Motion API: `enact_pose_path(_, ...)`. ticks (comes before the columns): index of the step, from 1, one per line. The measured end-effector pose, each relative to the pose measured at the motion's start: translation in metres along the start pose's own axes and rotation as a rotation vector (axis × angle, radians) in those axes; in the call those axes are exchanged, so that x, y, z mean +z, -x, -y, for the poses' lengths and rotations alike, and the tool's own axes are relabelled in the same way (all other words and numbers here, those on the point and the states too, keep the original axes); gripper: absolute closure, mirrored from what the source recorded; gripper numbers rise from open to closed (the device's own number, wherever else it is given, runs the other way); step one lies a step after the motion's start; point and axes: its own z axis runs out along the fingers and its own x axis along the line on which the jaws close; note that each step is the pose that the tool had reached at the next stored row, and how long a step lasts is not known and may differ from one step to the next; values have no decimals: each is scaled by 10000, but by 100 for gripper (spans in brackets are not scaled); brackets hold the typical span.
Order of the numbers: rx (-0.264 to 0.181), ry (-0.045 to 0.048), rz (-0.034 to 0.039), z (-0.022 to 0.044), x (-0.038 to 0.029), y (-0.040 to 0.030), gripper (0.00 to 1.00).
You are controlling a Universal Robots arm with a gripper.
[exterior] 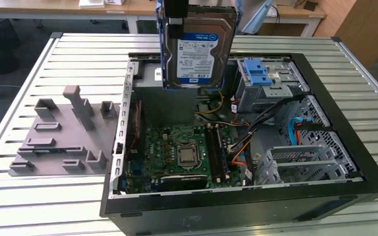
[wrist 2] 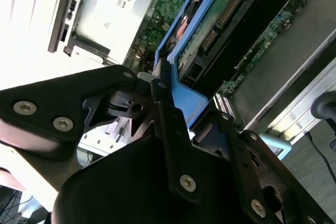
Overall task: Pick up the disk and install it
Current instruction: 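Insert the disk into the insertion slot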
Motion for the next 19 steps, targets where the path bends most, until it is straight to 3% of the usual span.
enact_pose_path(3,0,0,-1,5,3,-131,64)
enact_pose_path(6,0,0,0,16,4,-201,64)
enact_pose_path(9,0,0,0,84,6,-226,64)
enact_pose_path(15,-1,1,-2,316,11,-236,64)
enact_pose_path(19,0,1,-2,359,23,-276,64)
